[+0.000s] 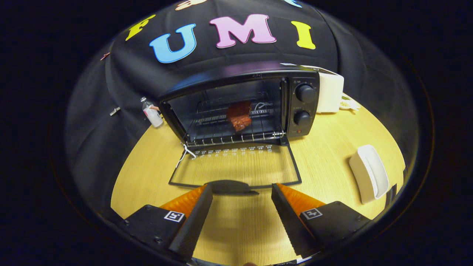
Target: Open the toaster oven, put the food inside, and close the toaster oven door.
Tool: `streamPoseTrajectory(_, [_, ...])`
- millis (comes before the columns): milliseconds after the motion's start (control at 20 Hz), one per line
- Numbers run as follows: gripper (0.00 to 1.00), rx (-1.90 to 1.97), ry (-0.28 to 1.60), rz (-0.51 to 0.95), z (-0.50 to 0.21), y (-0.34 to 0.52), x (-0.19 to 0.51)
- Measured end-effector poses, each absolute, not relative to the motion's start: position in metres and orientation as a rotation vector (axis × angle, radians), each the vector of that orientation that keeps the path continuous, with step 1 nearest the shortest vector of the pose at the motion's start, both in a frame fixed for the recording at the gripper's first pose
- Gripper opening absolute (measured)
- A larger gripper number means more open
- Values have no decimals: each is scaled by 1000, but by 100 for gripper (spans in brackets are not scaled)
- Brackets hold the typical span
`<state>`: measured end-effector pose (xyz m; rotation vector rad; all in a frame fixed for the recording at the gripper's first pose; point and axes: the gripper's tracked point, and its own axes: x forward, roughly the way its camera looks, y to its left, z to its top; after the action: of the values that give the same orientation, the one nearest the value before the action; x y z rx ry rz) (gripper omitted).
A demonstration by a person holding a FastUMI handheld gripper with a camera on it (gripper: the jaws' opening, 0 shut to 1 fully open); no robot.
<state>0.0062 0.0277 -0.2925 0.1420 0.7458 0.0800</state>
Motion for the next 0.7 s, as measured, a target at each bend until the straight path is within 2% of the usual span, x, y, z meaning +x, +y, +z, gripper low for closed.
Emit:
streamPoseTrajectory(450, [99,80,857,0,-349,29,-4])
streamPoseTrajectory(700, [99,63,840,-39,-362,35,9])
